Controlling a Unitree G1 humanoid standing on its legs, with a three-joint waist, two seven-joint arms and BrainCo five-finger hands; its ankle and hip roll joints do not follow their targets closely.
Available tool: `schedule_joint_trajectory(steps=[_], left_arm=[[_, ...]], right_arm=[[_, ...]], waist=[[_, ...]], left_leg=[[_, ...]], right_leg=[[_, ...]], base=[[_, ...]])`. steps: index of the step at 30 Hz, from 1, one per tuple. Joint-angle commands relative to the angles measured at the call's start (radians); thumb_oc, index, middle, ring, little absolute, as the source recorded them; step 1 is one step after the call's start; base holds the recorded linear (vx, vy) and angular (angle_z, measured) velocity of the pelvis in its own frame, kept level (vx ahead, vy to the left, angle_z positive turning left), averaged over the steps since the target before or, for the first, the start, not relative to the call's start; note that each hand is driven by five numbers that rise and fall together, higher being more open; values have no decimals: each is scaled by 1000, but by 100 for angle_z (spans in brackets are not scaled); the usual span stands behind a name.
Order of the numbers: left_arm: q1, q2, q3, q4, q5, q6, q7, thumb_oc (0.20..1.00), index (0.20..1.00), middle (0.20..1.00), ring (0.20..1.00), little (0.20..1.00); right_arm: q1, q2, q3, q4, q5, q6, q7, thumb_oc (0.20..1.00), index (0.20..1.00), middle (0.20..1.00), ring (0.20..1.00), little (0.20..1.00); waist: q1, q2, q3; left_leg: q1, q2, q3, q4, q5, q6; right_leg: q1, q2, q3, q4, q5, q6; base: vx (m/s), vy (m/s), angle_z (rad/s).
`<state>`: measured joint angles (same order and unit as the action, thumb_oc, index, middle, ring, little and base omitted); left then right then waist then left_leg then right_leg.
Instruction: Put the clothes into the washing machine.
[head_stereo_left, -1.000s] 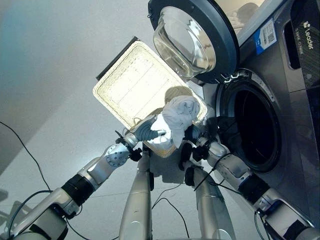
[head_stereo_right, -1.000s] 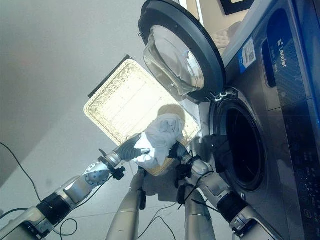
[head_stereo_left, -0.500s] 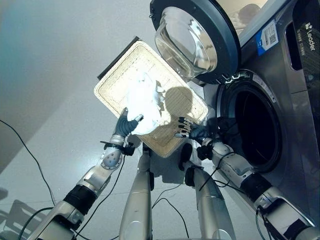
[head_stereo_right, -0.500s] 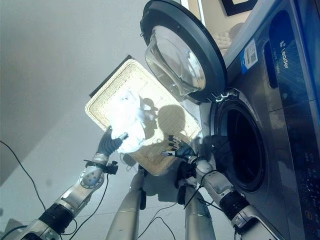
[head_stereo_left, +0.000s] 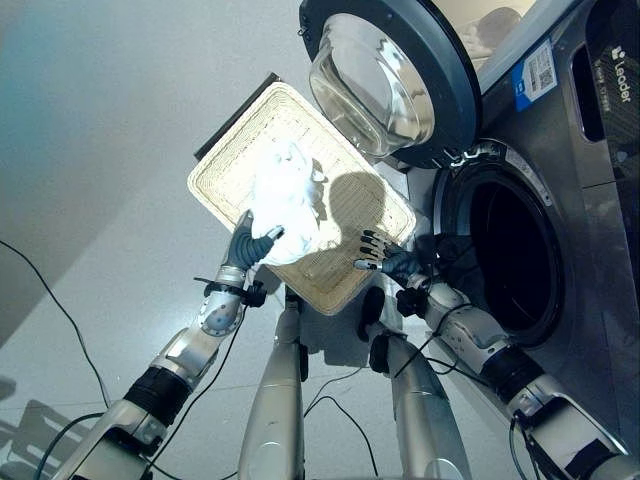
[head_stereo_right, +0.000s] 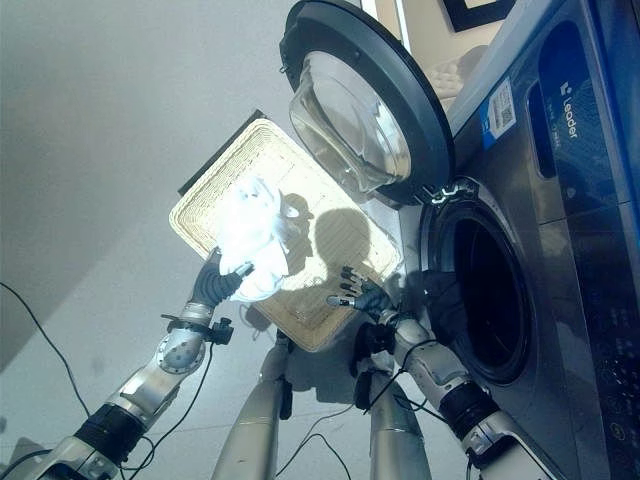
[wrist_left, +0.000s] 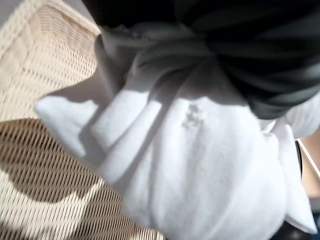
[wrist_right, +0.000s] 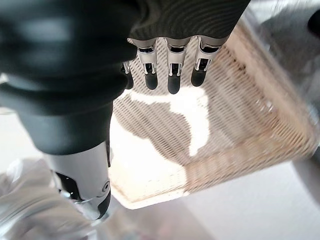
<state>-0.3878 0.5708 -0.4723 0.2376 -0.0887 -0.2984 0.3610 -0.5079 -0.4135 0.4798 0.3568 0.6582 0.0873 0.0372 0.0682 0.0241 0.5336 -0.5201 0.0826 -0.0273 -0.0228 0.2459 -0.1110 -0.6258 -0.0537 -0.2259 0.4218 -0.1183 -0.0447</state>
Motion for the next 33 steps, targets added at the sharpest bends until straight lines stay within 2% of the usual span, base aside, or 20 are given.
schedule_joint_trajectory(steps=[1, 4, 5, 7, 9, 14, 23, 29, 33], left_arm=[[-50, -13, -26, -32, 91, -41, -31, 200, 200, 200, 200, 200], [-50, -13, -26, -32, 91, -41, -31, 200, 200, 200, 200, 200], [-73, -7, -84, -4, 106, -29, -54, 200, 200, 200, 200, 200], [-116, 1, -158, 42, 189, -12, -50, 200, 200, 200, 200, 200], [-133, 6, -173, 54, 191, 4, -46, 200, 200, 200, 200, 200], [-186, 21, -207, 112, 239, 21, -34, 200, 200, 200, 200, 200], [-258, 33, -268, 157, 309, 45, -91, 200, 200, 200, 200, 200], [-291, 33, -300, 172, 317, 34, -119, 200, 200, 200, 200, 200], [-315, 44, -324, 143, 350, -17, -156, 200, 200, 200, 200, 200]], right_arm=[[-8, 26, -8, -79, 82, -52, 42, 1000, 1000, 1000, 1000, 1000], [-8, 26, -8, -79, 82, -52, 42, 1000, 1000, 1000, 1000, 1000], [-13, 31, -7, -84, 148, -49, 82, 1000, 1000, 1000, 1000, 1000], [-30, 30, 19, -97, 154, -41, 105, 1000, 1000, 1000, 1000, 1000], [-40, 27, 30, -108, 131, -63, 107, 1000, 1000, 1000, 1000, 1000], [-67, 21, 52, -134, 159, -42, 143, 1000, 1000, 1000, 1000, 1000], [-93, 34, 87, -141, 240, 3, 178, 1000, 1000, 1000, 1000, 1000], [-106, 43, 106, -141, 255, 12, 180, 1000, 1000, 1000, 1000, 1000], [-107, 39, 114, -148, 264, 21, 177, 1000, 1000, 1000, 1000, 1000]], waist=[[-21, -35, -14], [-21, -35, -14], [-27, -33, -14], [-37, -38, -14], [-40, -40, -14], [-51, -49, -14], [-61, -56, -14], [-65, -63, -14], [-69, -66, -14]], left_leg=[[29, -86, 63, 22, -97, 38], [29, -86, 63, 22, -97, 38], [27, -86, 68, 18, -94, 39], [27, -83, 78, 13, -93, 38], [29, -81, 82, 11, -92, 38], [28, -78, 90, 13, -91, 33], [26, -72, 103, 11, -87, 29], [19, -68, 107, 11, -84, 27], [16, -67, 107, 7, -84, 27]], right_leg=[[85, 7, -31, -254, 195, 128], [85, 7, -31, -254, 195, 128], [81, 7, -27, -259, 201, 131], [75, 9, -21, -267, 212, 136], [75, 10, -20, -269, 215, 138], [70, 11, -15, -272, 222, 141], [69, 12, -13, -277, 227, 143], [63, 12, -12, -280, 232, 145], [57, 13, -10, -285, 238, 146]], base=[[0, 0, 0], [0, 0, 0], [4, 32, -4], [3, 24, -4], [0, 0, 0], [-1, 5, -4], [0, 2, -1], [3, -4, -6], [0, -2, -1]])
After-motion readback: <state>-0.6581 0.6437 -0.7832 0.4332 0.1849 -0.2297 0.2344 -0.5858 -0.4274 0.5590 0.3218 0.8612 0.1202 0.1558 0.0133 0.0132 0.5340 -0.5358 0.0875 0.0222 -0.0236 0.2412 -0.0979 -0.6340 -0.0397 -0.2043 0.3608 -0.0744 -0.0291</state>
